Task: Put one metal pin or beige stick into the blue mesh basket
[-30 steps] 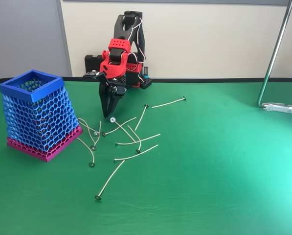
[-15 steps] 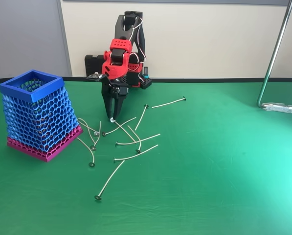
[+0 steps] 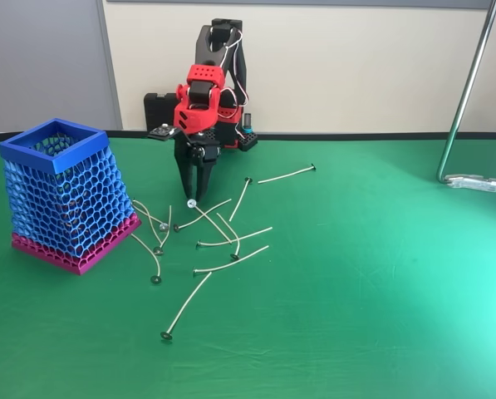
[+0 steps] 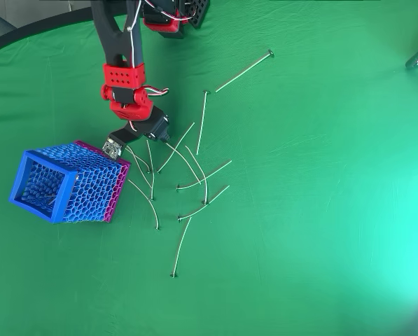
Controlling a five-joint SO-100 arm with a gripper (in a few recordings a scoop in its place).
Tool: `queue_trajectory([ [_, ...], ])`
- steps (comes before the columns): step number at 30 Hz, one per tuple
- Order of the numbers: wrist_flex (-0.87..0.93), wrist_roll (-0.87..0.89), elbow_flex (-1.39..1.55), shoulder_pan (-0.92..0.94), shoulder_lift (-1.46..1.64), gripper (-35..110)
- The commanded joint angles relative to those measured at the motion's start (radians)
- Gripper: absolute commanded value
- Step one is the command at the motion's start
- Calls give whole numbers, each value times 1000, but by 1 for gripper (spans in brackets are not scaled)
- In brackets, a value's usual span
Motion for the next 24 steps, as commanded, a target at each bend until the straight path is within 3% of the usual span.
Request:
queue_trajectory([
  [1, 11, 5, -37, 15, 20, 15],
  [24, -43, -38, 54, 15, 26, 15],
])
